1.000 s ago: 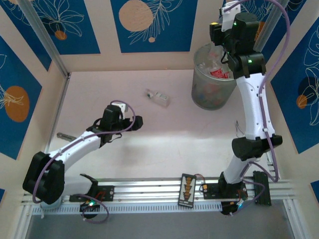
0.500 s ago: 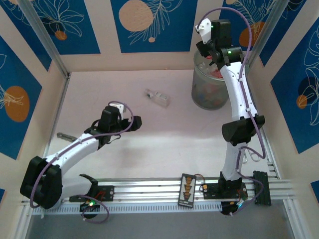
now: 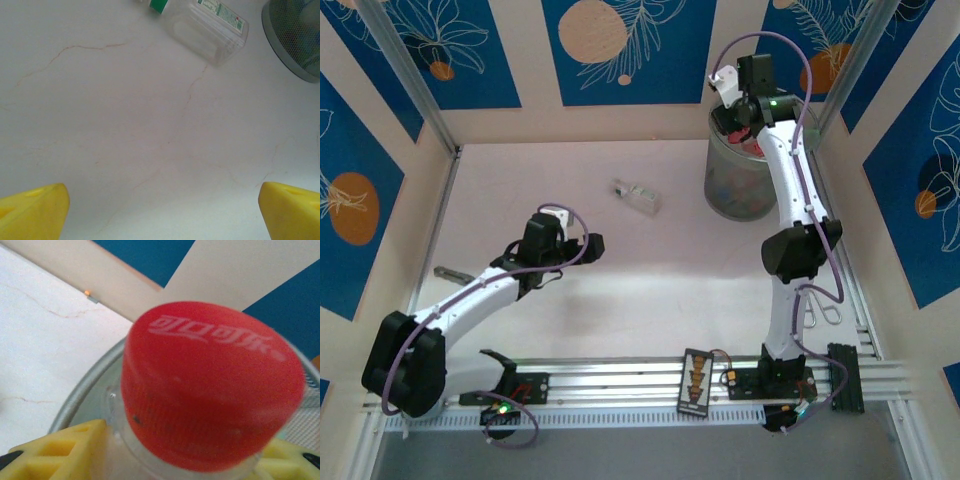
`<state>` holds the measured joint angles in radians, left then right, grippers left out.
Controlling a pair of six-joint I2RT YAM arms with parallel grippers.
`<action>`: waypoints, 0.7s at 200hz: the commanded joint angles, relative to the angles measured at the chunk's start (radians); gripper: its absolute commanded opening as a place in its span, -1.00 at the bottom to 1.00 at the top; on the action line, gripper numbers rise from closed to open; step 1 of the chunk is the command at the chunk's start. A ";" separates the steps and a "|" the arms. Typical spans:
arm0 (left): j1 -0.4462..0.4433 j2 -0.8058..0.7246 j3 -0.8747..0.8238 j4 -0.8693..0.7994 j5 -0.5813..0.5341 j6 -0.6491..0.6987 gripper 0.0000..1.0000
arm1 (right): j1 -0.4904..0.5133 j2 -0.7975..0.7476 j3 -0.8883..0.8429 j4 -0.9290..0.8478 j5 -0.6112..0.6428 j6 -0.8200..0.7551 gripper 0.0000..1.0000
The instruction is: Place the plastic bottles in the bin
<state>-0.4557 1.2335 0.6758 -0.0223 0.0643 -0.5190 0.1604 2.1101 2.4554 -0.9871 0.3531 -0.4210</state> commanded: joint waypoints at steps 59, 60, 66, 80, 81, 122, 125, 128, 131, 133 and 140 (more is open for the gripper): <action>0.008 -0.012 -0.009 0.011 -0.049 -0.007 0.92 | -0.043 0.068 -0.009 -0.056 -0.094 0.092 0.10; 0.008 -0.011 -0.010 0.010 -0.049 -0.007 0.92 | -0.044 0.069 -0.009 -0.057 -0.095 0.092 0.10; 0.008 -0.010 -0.010 0.012 -0.048 -0.010 0.93 | -0.048 0.072 -0.009 -0.057 -0.100 0.099 0.12; 0.008 -0.009 -0.011 0.015 -0.044 -0.012 0.92 | -0.053 0.079 -0.004 -0.067 -0.120 0.113 0.21; 0.009 -0.008 -0.011 0.015 -0.044 -0.012 0.92 | -0.054 0.079 -0.003 -0.068 -0.121 0.114 0.21; 0.008 -0.002 -0.012 0.017 -0.045 -0.013 0.93 | -0.058 0.069 0.069 -0.097 -0.163 0.137 0.49; 0.008 0.000 -0.012 0.019 -0.044 -0.013 0.93 | -0.058 0.068 0.078 -0.099 -0.166 0.139 0.51; 0.008 0.000 -0.012 0.019 -0.044 -0.013 0.93 | -0.058 0.066 0.088 -0.100 -0.167 0.141 0.52; 0.008 0.001 -0.012 0.022 -0.043 -0.016 0.93 | -0.058 0.064 0.096 -0.102 -0.168 0.143 0.53; 0.008 0.002 -0.012 0.022 -0.043 -0.016 0.93 | -0.058 0.063 0.102 -0.102 -0.170 0.144 0.54; 0.008 0.005 -0.012 0.025 -0.040 -0.018 0.93 | -0.057 0.058 0.120 -0.105 -0.173 0.148 0.57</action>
<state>-0.4553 1.2335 0.6754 -0.0185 0.0315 -0.5213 0.1013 2.1696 2.4931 -1.0485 0.2455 -0.3099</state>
